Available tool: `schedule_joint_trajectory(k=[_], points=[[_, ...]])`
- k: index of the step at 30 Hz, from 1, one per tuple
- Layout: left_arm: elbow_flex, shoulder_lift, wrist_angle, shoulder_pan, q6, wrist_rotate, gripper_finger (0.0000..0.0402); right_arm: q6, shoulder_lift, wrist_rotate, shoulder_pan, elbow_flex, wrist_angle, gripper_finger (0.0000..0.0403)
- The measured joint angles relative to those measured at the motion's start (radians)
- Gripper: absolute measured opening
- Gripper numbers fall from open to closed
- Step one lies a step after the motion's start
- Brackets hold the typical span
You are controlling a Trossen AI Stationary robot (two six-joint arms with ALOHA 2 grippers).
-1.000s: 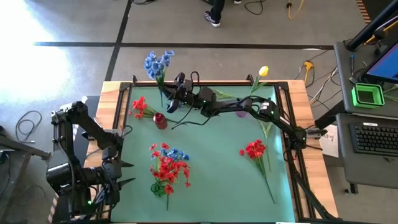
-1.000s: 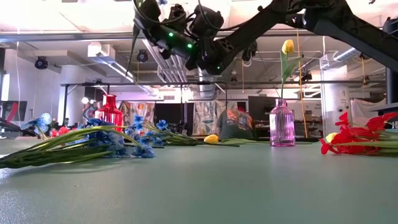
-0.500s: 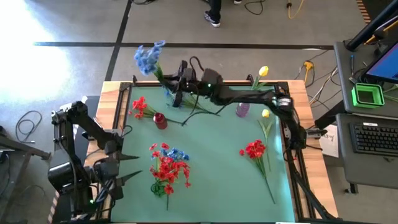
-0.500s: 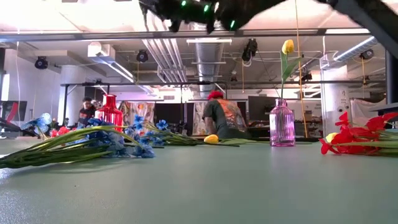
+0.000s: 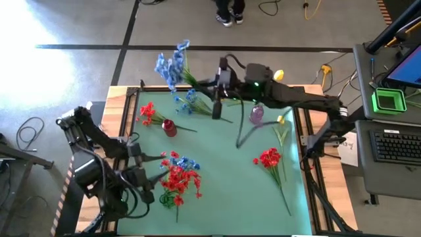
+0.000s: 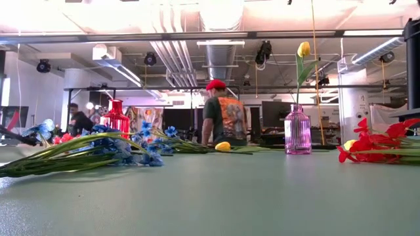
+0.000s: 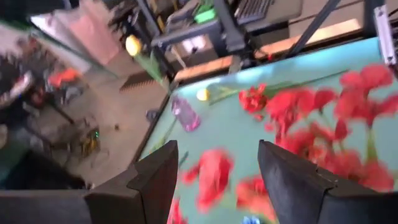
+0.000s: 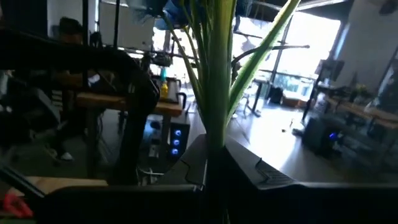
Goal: Sort flowers into vase by color
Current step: Put the bottom right blue flower into the red vase
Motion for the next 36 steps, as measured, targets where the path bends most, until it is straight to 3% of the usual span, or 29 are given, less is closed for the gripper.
schedule_joint_trajectory(k=[6, 19, 24, 28, 32, 36], points=[[0.000, -0.041, 0.291, 0.091, 0.411, 0.151, 0.0207, -0.023, -0.059, 0.028, 0.070, -0.059, 0.019, 0.0016], [0.000, -0.248, 0.566, 0.285, 0.798, 0.236, 0.0207, -0.137, -0.030, 0.048, 0.137, -0.126, 0.226, 0.0014], [0.000, -0.299, 0.632, 0.456, 0.885, 0.457, 0.0207, -0.147, -0.012, 0.048, 0.137, -0.126, 0.274, 0.0014], [0.000, -0.329, 0.653, 0.608, 0.891, 0.572, 0.0207, -0.146, 0.004, 0.048, 0.138, -0.126, 0.287, 0.0013], [0.000, -0.322, 0.690, 0.748, 0.903, 0.797, 0.0207, -0.147, 0.012, 0.049, 0.137, -0.125, 0.317, 0.0013], [0.000, -0.304, 0.700, 0.842, 0.897, 0.953, 0.0207, -0.147, 0.020, 0.049, 0.135, -0.125, 0.319, 0.0013]])
